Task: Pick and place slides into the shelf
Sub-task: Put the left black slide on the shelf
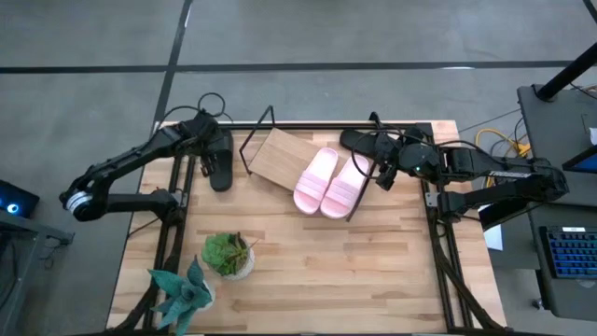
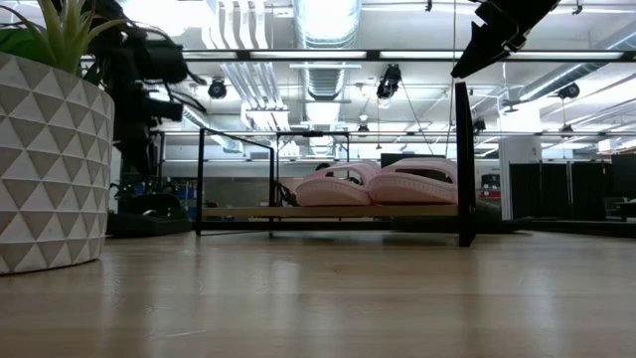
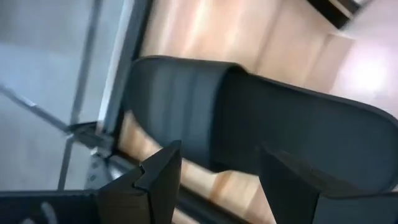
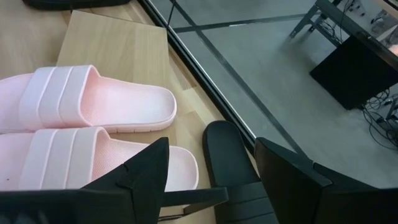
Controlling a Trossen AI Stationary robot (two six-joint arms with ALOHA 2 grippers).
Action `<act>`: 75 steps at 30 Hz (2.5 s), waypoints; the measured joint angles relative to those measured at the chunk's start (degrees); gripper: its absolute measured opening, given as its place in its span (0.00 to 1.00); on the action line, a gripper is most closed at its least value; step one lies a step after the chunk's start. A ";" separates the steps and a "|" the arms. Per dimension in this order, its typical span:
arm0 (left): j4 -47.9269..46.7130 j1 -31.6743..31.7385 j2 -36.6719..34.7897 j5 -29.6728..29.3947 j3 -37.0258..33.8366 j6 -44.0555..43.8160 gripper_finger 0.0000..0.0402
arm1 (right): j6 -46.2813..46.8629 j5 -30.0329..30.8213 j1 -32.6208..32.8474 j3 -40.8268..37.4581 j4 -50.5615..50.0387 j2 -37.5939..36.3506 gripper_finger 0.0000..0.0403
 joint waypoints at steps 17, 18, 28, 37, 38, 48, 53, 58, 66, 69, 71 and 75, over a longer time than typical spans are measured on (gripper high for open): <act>8.85 -0.11 11.78 -4.60 -0.21 2.88 0.47 | -0.56 0.00 -0.01 0.00 -0.13 0.00 0.57; 8.86 -0.11 12.24 -4.62 -0.21 3.01 0.47 | -0.57 0.00 -0.02 0.00 -0.13 0.00 0.57; 10.83 -0.13 17.65 -8.84 -0.21 2.05 0.47 | -0.55 0.00 0.00 0.00 -0.13 0.00 0.57; 11.54 -0.02 16.60 -9.93 -0.21 1.97 0.26 | -0.53 0.00 0.00 0.00 -0.15 0.00 0.57; 11.54 -0.02 16.61 -9.92 -0.21 1.87 0.21 | -0.48 0.00 -0.01 0.00 -0.16 0.00 0.57; 9.07 -0.02 16.20 -12.77 0.42 2.11 0.01 | -0.37 0.00 0.00 0.00 -0.23 0.00 0.57; 2.72 -0.05 13.17 -12.91 2.27 1.86 0.00 | -0.42 0.00 -0.02 0.00 -0.24 0.00 0.57; 0.24 -0.75 7.99 -12.97 3.45 1.81 0.00 | -0.51 -0.02 -0.02 0.00 -0.23 0.00 0.57; 0.27 -2.17 -1.10 -16.18 5.19 1.68 0.00 | -0.35 -0.02 -0.02 0.00 -0.22 0.00 0.57; 0.37 -2.43 -3.90 -17.65 6.14 1.68 0.00 | -0.35 -0.02 0.00 0.00 -0.22 0.00 0.57; 0.90 -2.69 -5.67 -17.60 6.54 1.70 0.00 | -0.35 -0.02 -0.01 0.00 -0.22 0.01 0.57; 1.25 -3.39 -8.46 -17.46 7.55 1.67 0.00 | -0.35 -0.02 -0.02 0.00 -0.22 0.00 0.57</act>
